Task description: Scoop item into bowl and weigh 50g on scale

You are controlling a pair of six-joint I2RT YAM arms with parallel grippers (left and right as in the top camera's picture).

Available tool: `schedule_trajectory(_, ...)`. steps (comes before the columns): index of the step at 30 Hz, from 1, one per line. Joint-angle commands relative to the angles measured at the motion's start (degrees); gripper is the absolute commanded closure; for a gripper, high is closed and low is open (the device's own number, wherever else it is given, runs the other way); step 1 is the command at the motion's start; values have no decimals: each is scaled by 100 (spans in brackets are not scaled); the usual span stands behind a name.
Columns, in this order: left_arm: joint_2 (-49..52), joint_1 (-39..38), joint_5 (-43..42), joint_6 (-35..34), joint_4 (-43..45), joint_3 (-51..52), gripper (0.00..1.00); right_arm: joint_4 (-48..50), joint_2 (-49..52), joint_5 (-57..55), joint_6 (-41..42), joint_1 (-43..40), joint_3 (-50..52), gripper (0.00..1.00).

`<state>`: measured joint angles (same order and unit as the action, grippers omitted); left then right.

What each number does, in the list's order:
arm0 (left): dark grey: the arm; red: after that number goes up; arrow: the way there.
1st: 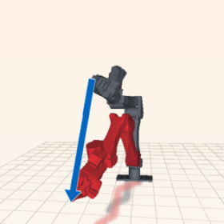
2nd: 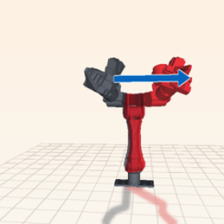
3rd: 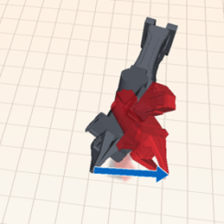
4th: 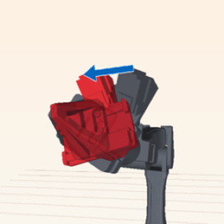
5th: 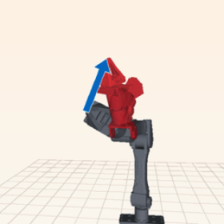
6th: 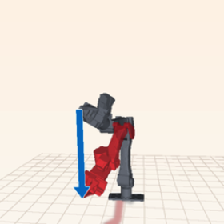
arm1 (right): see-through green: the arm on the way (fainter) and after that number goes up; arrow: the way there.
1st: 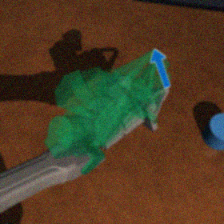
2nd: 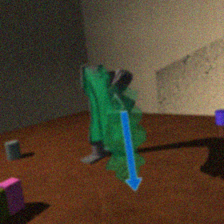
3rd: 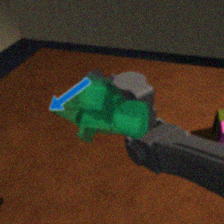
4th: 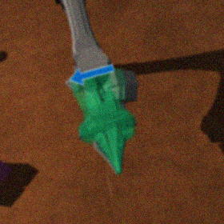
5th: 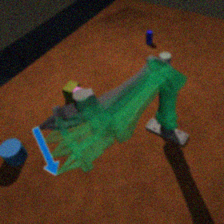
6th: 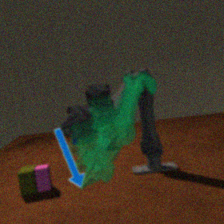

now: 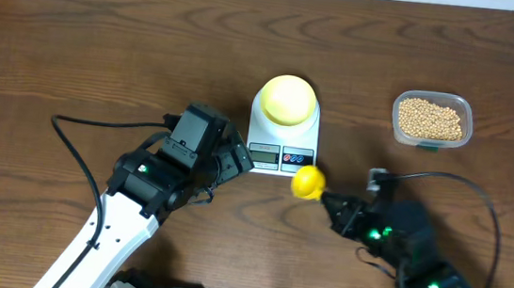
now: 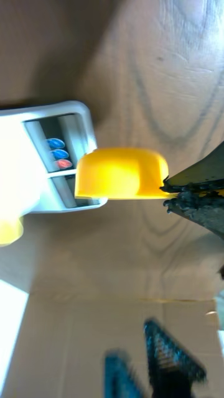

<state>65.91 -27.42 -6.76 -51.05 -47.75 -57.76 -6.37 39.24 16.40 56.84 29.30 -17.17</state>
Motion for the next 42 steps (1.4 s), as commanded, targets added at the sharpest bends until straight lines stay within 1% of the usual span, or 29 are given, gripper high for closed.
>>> schedule_trajectory(1,37,24,15,299,-15,0,8,-431,-573,387,-671,-616,-549,99)
schedule_trajectory(3,66,24,39,299,20,0,8,-796,-839,389,-1016,-1016,-769,99)
schedule_trajectory(7,83,24,33,299,39,0,8,-1056,-1285,393,-1801,-1683,-1010,99)
schedule_trajectory(9,83,24,33,304,4,0,8,-1099,-1429,420,-1860,-1904,-1038,99)
schedule_trajectory(10,83,24,33,369,-4,0,11,-1106,-1493,509,-1858,-2011,-1038,99)
schedule_trajectory(11,85,24,33,645,4,0,21,-1130,-1526,638,-1860,-2092,-1038,99)
schedule_trajectory(12,85,24,35,898,7,0,27,-1158,-1537,772,-1864,-2138,-1036,99)
schedule_trajectory(13,85,24,35,1156,7,0,41,-1237,-1537,876,-1915,-2170,-1038,99)
schedule_trajectory(14,85,24,35,1335,7,0,54,-1322,-1537,933,-1976,-2179,-1036,99)
schedule_trajectory(15,85,24,33,1469,0,0,71,-1449,-1534,927,-2050,-2181,-1036,99)
schedule_trajectory(16,85,24,31,1550,2,0,85,-1572,-1534,922,-2096,-2181,-1036,99)
schedule_trajectory(17,85,24,33,1547,2,2,92,-1681,-1534,922,-2120,-2181,-1036,99)
schedule_trajectory(19,96,24,35,1561,31,2,92,-1792,-1537,925,-2170,-2181,-1038,99)
schedule_trajectory(23,225,-68,33,1799,219,11,93,-1858,-1537,925,-2216,-2181,-1102,99)
schedule_trajectory(25,426,-262,35,2256,404,11,93,-2022,-1537,909,-2339,-2181,-1209,99)
schedule_trajectory(26,612,-424,37,2662,570,11,93,-2153,-1534,787,-2352,-2181,-1252,99)
schedule_trajectory(27,719,-496,39,2815,686,11,93,-2234,-1537,678,-2352,-2181,-1266,99)
schedule_trajectory(31,1285,-748,391,2850,1220,11,93,-2361,-1537,352,-2286,-2181,-1279,99)
schedule_trajectory(35,1845,-955,407,2811,1510,11,93,-2361,-1534,50,-2170,-2181,-1279,99)
schedule_trajectory(42,2800,-1215,494,2806,2555,11,93,-2367,-1534,-306,-2177,-2181,-1279,99)
